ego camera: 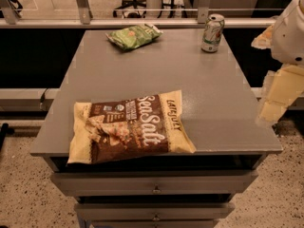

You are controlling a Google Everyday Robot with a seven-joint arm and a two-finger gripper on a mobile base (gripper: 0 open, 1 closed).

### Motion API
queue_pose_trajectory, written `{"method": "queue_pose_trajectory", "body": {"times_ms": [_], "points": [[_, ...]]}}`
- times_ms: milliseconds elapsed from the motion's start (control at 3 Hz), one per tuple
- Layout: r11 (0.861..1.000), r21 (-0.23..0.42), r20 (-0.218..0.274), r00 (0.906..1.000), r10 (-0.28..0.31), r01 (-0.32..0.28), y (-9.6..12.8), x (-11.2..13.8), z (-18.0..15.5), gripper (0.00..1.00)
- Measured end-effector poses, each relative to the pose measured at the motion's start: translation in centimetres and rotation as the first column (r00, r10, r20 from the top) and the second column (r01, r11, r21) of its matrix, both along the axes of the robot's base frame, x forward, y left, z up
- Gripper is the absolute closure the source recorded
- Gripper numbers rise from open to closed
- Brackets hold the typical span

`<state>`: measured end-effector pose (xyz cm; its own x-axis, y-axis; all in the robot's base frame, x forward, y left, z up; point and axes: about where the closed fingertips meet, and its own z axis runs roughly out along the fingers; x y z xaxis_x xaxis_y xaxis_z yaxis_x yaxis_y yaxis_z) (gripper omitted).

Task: Move brown chip bag near green jalapeno chip bag

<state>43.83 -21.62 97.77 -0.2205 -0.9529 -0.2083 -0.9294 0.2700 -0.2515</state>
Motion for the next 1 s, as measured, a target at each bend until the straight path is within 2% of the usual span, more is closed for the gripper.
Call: {"method": "queue_pose_trajectory", "body": {"times_ms": [333,667,1000], "points": [[1.0,0.0,0.0,1.0,0.0,0.0,0.0,0.0,0.0,0.0],[0.997,0.062,0.006,0.999,0.044,-0.045,1.6,0.9,-1.2,0.0],[0.974,0.178,0.004,0.9901,0.14,-0.139,5.4,2.4,-4.0,0.0]]}}
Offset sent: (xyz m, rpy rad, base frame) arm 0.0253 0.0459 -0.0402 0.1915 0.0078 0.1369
